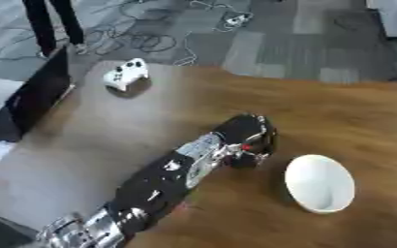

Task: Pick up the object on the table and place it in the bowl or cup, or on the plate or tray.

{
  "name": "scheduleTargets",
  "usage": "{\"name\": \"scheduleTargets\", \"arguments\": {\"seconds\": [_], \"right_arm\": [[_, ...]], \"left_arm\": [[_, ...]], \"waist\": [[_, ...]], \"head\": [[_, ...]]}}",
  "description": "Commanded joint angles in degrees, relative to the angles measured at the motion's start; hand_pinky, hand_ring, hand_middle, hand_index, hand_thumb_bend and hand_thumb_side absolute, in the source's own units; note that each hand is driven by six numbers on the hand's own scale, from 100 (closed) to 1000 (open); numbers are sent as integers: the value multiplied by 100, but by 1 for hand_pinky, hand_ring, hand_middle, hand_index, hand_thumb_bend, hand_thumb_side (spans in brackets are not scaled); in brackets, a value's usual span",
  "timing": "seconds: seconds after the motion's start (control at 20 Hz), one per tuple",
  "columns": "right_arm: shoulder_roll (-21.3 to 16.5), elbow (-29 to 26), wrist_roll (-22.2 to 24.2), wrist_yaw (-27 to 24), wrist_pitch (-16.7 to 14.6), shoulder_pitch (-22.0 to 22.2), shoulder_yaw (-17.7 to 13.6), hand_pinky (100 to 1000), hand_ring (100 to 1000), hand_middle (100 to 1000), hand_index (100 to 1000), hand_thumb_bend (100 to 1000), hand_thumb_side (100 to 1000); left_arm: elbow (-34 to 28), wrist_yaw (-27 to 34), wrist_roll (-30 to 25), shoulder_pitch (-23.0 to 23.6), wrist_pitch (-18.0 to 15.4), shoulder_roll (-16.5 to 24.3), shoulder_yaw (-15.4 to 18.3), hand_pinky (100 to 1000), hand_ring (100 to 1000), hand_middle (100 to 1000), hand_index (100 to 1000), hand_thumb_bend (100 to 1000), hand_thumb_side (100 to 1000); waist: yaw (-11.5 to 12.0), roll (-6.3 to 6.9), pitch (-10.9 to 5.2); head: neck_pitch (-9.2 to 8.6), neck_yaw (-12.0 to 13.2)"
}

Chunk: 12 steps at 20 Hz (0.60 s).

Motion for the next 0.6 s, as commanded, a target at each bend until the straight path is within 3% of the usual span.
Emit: {"name": "scheduleTargets", "arguments": {"seconds": [0.05,0.45,0.6], "right_arm": [[-14,-134,16,20,-13,-64,5,426,588,678,902,227,742],[-29,-129,26,17,-13,-48,16,425,588,678,902,223,743],[-36,-128,36,15,-12,-42,21,426,588,678,902,223,743]], "left_arm": [[-51,-183,43,-60,96,52,-27,100,270,335,489,454,100],[-121,-216,158,-77,121,96,-31,100,228,287,408,473,100],[-150,-230,149,-93,120,127,-33,100,262,328,451,509,100]], "waist": [[8,-24,-49],[45,-25,-77],[59,-28,-87]], "head": [[-121,12],[-270,-168],[-261,-189]]}}
